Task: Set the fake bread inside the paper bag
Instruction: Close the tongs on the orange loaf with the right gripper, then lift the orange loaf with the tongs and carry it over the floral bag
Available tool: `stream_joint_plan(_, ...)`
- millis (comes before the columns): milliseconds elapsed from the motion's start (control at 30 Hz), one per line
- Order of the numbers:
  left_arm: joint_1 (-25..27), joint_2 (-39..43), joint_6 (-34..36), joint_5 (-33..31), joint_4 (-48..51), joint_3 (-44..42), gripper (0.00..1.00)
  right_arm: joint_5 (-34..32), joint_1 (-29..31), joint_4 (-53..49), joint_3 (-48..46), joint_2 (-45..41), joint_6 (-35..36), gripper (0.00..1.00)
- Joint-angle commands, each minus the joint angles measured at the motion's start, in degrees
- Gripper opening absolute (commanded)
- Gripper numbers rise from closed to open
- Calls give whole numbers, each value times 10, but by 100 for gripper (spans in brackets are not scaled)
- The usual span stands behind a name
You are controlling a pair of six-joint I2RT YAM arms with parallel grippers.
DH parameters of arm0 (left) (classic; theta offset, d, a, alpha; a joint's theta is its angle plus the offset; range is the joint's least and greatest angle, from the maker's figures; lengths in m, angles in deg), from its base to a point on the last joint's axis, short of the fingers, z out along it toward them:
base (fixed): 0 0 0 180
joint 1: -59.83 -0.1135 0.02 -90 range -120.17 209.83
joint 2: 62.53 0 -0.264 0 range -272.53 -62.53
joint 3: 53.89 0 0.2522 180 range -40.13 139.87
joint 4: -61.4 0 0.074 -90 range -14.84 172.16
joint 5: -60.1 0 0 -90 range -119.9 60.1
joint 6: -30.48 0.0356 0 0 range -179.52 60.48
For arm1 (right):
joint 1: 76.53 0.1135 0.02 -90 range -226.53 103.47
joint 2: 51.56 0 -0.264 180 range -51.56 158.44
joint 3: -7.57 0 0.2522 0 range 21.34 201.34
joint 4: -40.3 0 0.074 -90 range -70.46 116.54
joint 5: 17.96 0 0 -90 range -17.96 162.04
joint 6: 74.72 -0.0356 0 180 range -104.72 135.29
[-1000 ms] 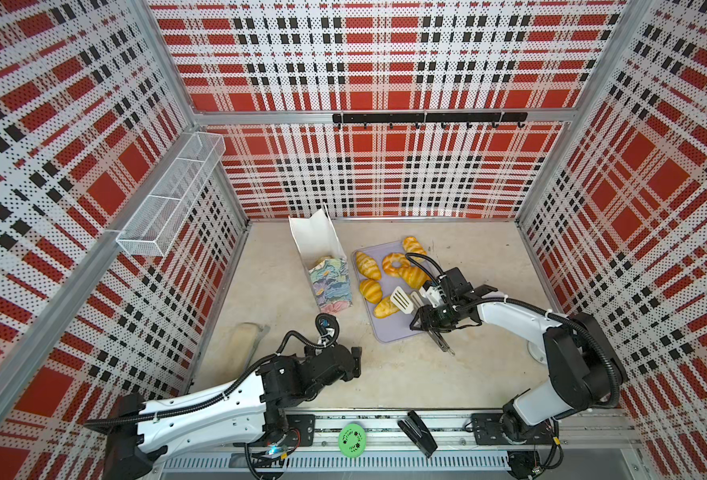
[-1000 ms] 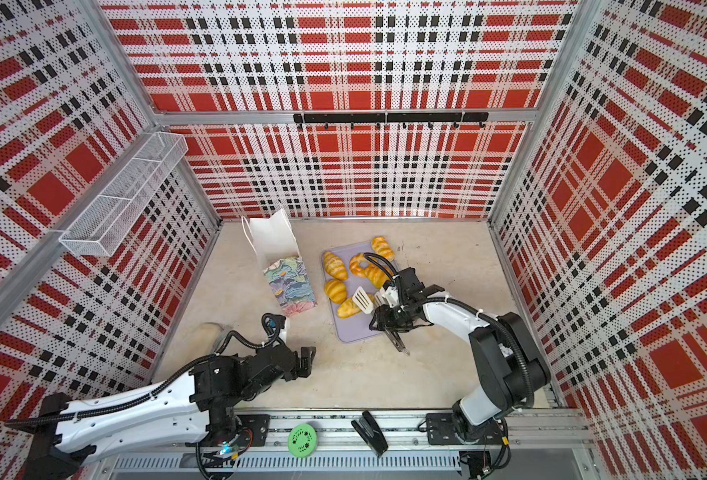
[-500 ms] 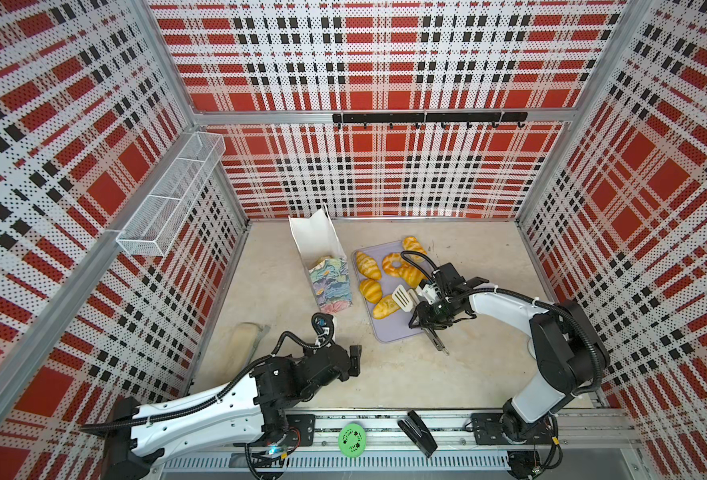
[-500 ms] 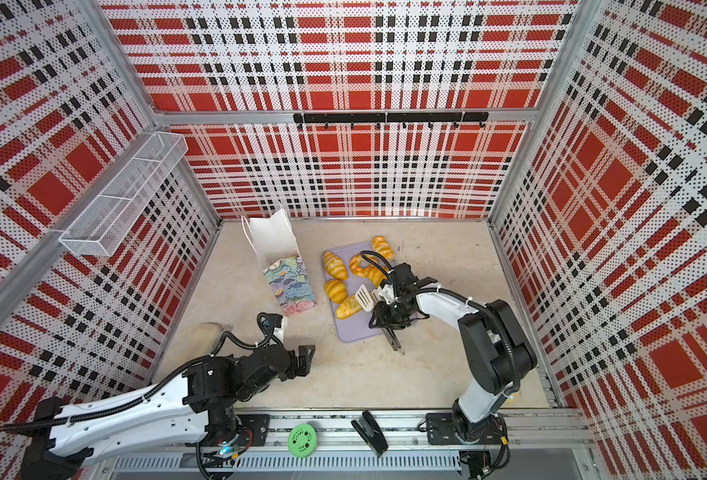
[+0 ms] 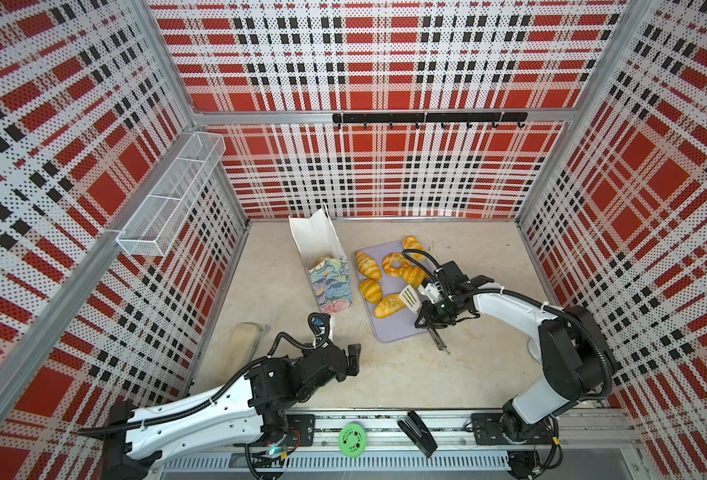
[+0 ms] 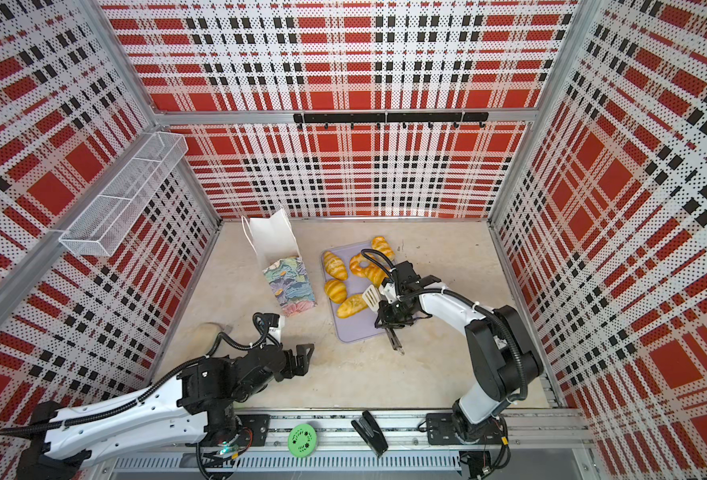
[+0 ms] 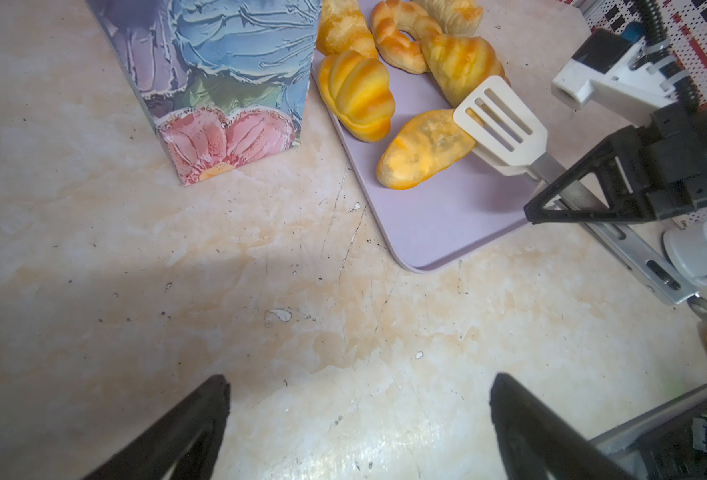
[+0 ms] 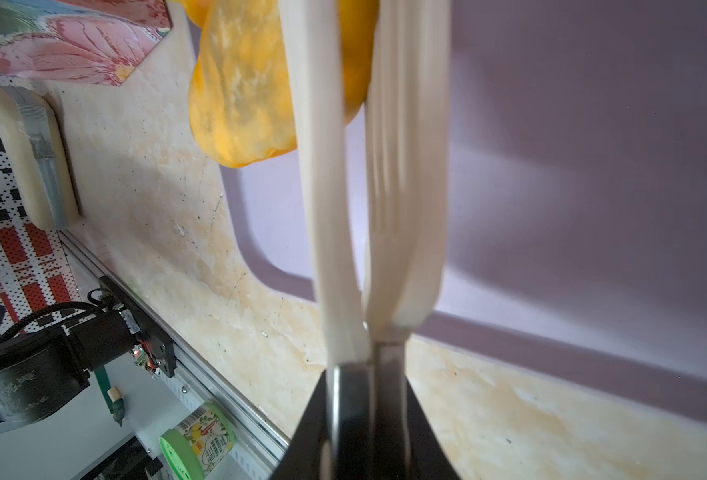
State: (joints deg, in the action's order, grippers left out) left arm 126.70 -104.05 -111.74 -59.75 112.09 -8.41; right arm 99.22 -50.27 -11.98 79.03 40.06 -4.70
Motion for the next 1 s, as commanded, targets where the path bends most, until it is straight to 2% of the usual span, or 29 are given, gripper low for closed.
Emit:
stream_joint_plan(0,1,6,-1,-15,8,3,99,-3,-2,9,-1,-37,4,18)
stream_joint_plan(300,21,0,3,-34,18,21,99,-3,-2,17,-19,-90,2,17)
stream_joint_plan(600,19,24,56,-28,21,46,99,-14,-2,12,-14,-151,-8,18)
stream_joint_plan(967,-15,26,121,6,24,94,99,-31,18,-24,63,-176,-5,18)
